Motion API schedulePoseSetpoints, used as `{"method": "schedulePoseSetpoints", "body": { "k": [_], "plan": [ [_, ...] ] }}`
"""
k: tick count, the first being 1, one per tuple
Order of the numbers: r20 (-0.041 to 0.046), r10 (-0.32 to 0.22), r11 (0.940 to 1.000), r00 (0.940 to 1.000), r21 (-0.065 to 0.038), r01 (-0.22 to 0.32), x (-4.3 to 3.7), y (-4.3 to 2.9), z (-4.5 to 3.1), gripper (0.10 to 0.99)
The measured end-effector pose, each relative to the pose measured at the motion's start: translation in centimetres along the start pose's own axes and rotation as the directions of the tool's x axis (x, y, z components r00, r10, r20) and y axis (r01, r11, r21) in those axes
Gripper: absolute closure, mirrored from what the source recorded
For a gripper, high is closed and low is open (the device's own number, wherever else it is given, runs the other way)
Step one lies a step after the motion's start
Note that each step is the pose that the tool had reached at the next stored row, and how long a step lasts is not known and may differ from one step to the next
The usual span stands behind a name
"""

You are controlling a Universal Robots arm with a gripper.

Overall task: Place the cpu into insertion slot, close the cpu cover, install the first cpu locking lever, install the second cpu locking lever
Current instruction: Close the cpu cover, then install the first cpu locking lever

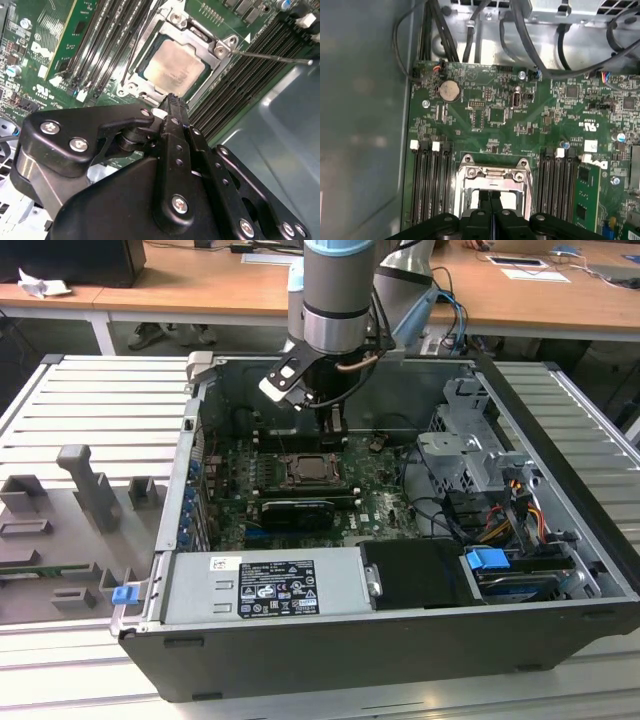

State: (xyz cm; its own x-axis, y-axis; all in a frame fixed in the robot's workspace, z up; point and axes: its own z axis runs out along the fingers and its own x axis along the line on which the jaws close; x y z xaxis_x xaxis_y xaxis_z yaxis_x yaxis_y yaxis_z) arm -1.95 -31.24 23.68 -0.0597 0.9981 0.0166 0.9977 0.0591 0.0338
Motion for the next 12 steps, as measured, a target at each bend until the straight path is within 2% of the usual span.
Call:
{"method": "schedulePoseSetpoints", "body": {
  "k": [9, 12],
  "plan": [
    [0.0001, 0.000, 1.0000, 1.0000, 0.000, 0.000, 0.09, -1.54, -0.05, 0.980],
    [0.0003, 0.000, 1.0000, 1.0000, 0.000, 0.000, 0.10, -1.55, -0.23, 0.980]
  ]
}}
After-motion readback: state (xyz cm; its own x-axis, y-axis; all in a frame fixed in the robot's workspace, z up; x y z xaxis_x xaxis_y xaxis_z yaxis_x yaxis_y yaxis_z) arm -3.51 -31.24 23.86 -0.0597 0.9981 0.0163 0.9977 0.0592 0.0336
